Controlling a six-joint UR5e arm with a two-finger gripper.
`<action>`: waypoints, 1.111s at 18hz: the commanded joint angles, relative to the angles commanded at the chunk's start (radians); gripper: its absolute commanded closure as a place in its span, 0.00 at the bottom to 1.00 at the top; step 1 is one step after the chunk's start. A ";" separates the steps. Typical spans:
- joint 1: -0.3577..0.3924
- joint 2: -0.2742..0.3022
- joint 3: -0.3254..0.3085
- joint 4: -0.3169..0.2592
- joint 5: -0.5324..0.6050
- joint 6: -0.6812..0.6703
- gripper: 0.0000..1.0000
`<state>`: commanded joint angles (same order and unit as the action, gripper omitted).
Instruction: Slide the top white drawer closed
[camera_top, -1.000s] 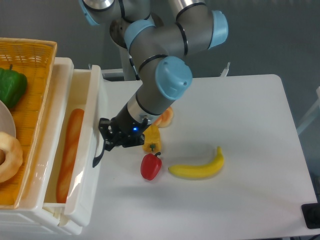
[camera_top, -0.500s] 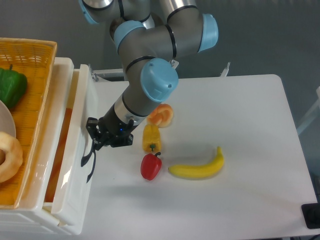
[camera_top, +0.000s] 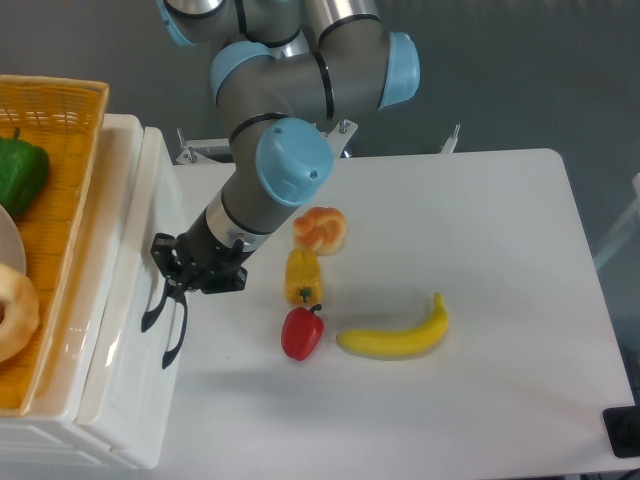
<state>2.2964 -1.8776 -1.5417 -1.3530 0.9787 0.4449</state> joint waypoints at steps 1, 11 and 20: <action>-0.002 0.000 0.000 0.000 0.000 0.000 1.00; 0.031 0.002 0.003 0.005 0.080 0.058 0.00; 0.238 0.040 0.011 0.009 0.139 0.083 0.00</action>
<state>2.5339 -1.8377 -1.5309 -1.3438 1.1181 0.5275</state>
